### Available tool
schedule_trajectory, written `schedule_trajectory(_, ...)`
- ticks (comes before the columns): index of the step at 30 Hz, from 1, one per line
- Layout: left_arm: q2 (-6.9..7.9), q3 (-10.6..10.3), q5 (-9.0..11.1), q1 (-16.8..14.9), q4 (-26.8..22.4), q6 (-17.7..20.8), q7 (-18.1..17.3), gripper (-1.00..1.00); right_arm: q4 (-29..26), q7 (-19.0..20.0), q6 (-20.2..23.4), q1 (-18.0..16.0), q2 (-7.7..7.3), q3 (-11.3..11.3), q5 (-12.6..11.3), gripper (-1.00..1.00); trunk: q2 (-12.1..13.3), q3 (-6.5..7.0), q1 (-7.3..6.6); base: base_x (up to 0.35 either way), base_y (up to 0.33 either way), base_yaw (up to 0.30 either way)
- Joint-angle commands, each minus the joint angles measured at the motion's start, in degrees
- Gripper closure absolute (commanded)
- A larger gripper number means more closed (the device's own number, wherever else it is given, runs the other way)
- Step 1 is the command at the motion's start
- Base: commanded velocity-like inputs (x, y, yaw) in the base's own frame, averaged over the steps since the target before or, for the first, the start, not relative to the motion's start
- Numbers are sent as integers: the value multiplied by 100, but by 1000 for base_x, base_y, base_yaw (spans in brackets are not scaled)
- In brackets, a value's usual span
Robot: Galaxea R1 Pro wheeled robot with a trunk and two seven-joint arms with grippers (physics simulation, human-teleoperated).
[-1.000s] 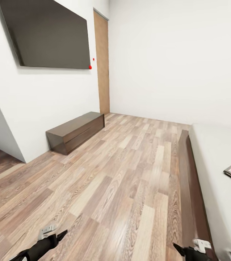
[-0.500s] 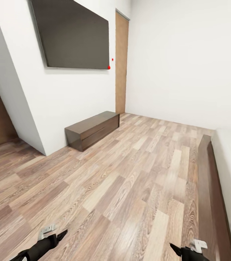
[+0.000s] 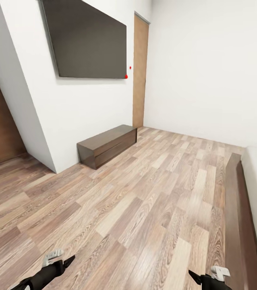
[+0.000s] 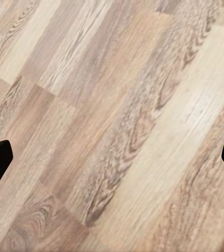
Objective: In the bedroom, move the book from the bed onto either nightstand, and place the two sandals side by side next to the bed.
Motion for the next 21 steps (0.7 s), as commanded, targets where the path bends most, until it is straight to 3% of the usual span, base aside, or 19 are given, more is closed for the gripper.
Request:
schedule_trajectory(1,1,10,13,-4,9,-10,-22,-100,9,26,-12,-4,0,-3,-23,-100,39,13,-24,0,0,2)
schedule_trajectory(21,1,10,13,-4,9,-10,-22,-100,9,24,-12,-4,-3,-3,-23,-100,841,372,-463,0,0,0)
